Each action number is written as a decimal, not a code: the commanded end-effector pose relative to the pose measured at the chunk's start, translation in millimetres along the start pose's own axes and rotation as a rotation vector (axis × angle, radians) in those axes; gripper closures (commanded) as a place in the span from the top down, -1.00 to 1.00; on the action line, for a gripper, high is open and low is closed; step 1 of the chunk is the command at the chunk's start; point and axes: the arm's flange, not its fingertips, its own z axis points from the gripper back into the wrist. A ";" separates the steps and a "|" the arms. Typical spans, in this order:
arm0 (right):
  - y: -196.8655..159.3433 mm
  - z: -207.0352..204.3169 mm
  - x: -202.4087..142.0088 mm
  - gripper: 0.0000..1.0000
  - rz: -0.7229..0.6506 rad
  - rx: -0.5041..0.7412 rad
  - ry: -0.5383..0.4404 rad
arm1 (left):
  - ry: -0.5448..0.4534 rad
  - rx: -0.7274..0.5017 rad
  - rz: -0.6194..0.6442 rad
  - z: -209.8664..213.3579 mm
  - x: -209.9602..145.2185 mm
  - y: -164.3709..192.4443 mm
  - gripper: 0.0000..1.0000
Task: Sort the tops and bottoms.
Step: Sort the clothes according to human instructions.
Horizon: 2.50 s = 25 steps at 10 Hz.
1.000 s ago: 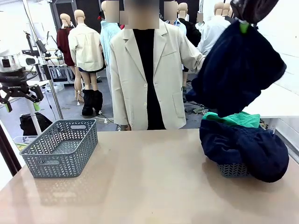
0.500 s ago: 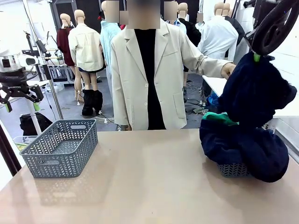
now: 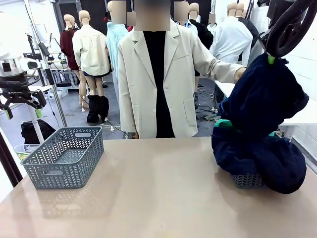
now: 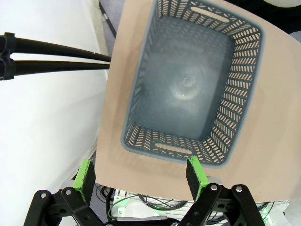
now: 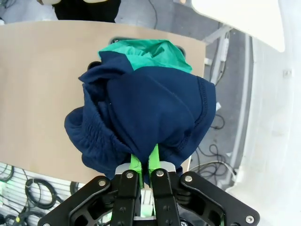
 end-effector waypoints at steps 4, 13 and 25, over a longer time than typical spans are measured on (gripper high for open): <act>-20.9 -47.6 22.2 -1.00 -0.104 0.066 0.089 | 0.001 0.014 -0.006 2.7 1.7 2.1 1.00; -45.2 -92.4 40.2 0.50 -0.158 0.173 0.225 | 0.001 0.014 -0.006 2.7 1.7 2.1 1.00; -48.9 -49.9 29.4 1.00 -0.152 0.151 0.183 | 0.001 0.014 -0.006 2.7 1.7 2.1 1.00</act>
